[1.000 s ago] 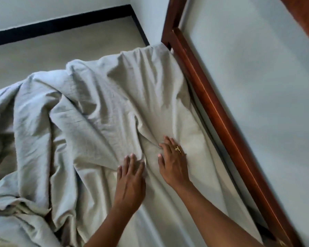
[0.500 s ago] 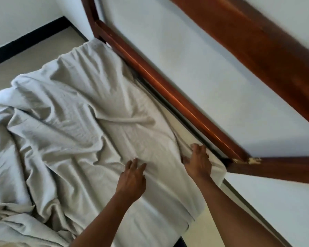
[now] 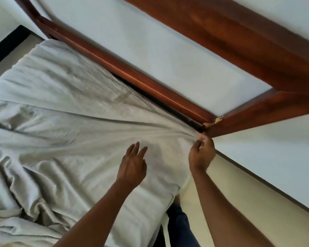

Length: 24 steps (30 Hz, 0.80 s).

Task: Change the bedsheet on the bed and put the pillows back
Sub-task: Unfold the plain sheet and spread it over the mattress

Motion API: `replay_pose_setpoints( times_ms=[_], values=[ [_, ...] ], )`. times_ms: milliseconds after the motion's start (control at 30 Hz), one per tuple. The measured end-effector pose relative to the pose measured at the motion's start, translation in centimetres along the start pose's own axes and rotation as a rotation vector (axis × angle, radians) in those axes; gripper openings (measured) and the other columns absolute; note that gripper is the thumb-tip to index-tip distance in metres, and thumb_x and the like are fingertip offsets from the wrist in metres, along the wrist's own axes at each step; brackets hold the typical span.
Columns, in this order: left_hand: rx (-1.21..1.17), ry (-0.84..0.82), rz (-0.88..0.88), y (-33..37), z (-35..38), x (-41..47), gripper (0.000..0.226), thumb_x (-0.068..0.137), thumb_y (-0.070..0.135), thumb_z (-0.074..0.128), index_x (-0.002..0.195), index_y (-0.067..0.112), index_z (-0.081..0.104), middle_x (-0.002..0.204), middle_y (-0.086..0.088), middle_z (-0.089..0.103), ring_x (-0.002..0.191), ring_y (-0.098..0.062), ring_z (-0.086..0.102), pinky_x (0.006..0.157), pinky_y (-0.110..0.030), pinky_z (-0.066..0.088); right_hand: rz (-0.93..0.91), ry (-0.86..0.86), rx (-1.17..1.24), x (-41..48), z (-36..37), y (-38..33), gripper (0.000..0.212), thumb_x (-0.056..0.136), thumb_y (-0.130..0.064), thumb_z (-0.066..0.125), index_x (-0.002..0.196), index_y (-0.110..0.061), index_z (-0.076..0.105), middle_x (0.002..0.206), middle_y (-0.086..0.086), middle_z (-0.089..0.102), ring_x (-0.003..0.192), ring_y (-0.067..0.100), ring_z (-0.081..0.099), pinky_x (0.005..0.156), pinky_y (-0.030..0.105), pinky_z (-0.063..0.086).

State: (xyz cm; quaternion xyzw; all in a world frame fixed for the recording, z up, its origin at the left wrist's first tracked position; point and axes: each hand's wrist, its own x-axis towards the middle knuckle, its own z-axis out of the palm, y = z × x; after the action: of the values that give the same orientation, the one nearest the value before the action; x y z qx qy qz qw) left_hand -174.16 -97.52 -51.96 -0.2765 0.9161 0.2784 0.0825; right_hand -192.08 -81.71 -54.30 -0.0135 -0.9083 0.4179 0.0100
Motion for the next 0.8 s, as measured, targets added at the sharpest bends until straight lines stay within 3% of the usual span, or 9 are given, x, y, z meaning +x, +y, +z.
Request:
replay_pose_setpoints(
  times_ms=[67,167,267,400,500,567,633,700,800],
  values=[
    [-0.013,-0.028,0.030,1.3,1.0,0.1,0.051,0.091,0.007,0.063,0.141,0.011,0.056,0.148,-0.021,0.051,0.138,-0.039,0.046,0.098,-0.050,0.055,0.258,0.053,0.005,0.3,-1.4,3.5,0.028,0.088,0.007,0.056,0.110,-0.004,0.070,0.108,0.015,0.073,0.099,0.028,0.068,0.083,0.025,0.045],
    [-0.014,-0.054,0.072,2.9,2.2,0.7,0.050,0.090,0.009,0.065,0.139,0.011,0.058,0.136,-0.014,0.062,0.122,-0.035,0.058,0.089,-0.046,0.058,0.601,-0.175,0.146,1.4,-1.9,7.4,0.032,0.088,-0.017,0.068,0.116,-0.031,0.064,0.107,0.010,0.074,0.091,0.028,0.073,0.071,0.038,0.061],
    [0.032,-0.040,0.063,4.0,3.2,2.1,0.051,0.088,0.011,0.063,0.139,0.010,0.057,0.117,-0.014,0.067,0.103,-0.034,0.062,0.080,-0.043,0.058,0.410,-0.396,0.045,2.9,-1.4,7.6,0.040,0.081,-0.044,0.080,0.115,-0.029,0.064,0.096,-0.003,0.073,0.081,0.020,0.072,0.067,0.038,0.060],
    [0.061,-0.026,-0.012,5.2,3.2,3.7,0.049,0.090,0.011,0.060,0.139,0.011,0.056,0.105,-0.013,0.065,0.092,-0.031,0.062,0.071,-0.040,0.054,0.207,-0.338,-0.079,4.4,-1.2,7.6,0.024,0.088,-0.035,0.076,0.084,-0.013,0.067,0.077,0.000,0.072,0.071,0.021,0.065,0.065,0.029,0.045],
    [0.055,-0.029,-0.024,5.3,3.0,4.5,0.049,0.090,0.010,0.057,0.139,0.012,0.056,0.101,-0.011,0.065,0.090,-0.031,0.064,0.070,-0.038,0.053,0.395,-0.092,-0.048,6.0,-1.9,8.1,0.026,0.093,-0.036,0.064,0.088,-0.011,0.070,0.081,0.006,0.075,0.071,0.024,0.070,0.069,0.030,0.056],
    [0.060,-0.028,-0.007,5.4,2.9,4.7,0.050,0.088,0.009,0.056,0.138,0.013,0.056,0.101,-0.010,0.066,0.091,-0.032,0.064,0.070,-0.039,0.054,0.589,0.056,0.040,6.6,-2.5,8.4,0.014,0.096,-0.020,0.062,0.098,-0.008,0.070,0.084,0.009,0.075,0.069,0.022,0.071,0.065,0.024,0.056],
    [0.063,-0.028,0.026,5.5,2.7,4.9,0.047,0.087,0.008,0.057,0.134,0.014,0.059,0.103,-0.009,0.066,0.093,-0.031,0.064,0.069,-0.039,0.056,0.630,0.075,0.132,6.0,-2.5,8.0,0.014,0.092,-0.009,0.063,0.104,-0.017,0.065,0.091,0.008,0.075,0.078,0.025,0.073,0.071,0.034,0.060],
    [0.071,-0.016,0.040,5.5,2.5,5.0,0.043,0.087,0.006,0.057,0.129,0.014,0.063,0.103,-0.007,0.068,0.092,-0.030,0.065,0.066,-0.037,0.056,0.527,0.066,0.006,4.8,-2.6,7.0,0.019,0.091,-0.009,0.062,0.106,-0.021,0.065,0.099,0.006,0.075,0.090,0.026,0.070,0.079,0.031,0.052],
    [0.041,0.015,-0.001,5.4,2.3,5.2,0.039,0.088,0.005,0.057,0.125,0.013,0.066,0.100,-0.008,0.070,0.088,-0.029,0.068,0.065,-0.036,0.057,0.179,-0.003,-0.103,2.7,-2.0,4.2,0.015,0.088,-0.009,0.063,0.100,-0.017,0.070,0.092,0.005,0.076,0.080,0.024,0.070,0.067,0.026,0.046]
  ],
)
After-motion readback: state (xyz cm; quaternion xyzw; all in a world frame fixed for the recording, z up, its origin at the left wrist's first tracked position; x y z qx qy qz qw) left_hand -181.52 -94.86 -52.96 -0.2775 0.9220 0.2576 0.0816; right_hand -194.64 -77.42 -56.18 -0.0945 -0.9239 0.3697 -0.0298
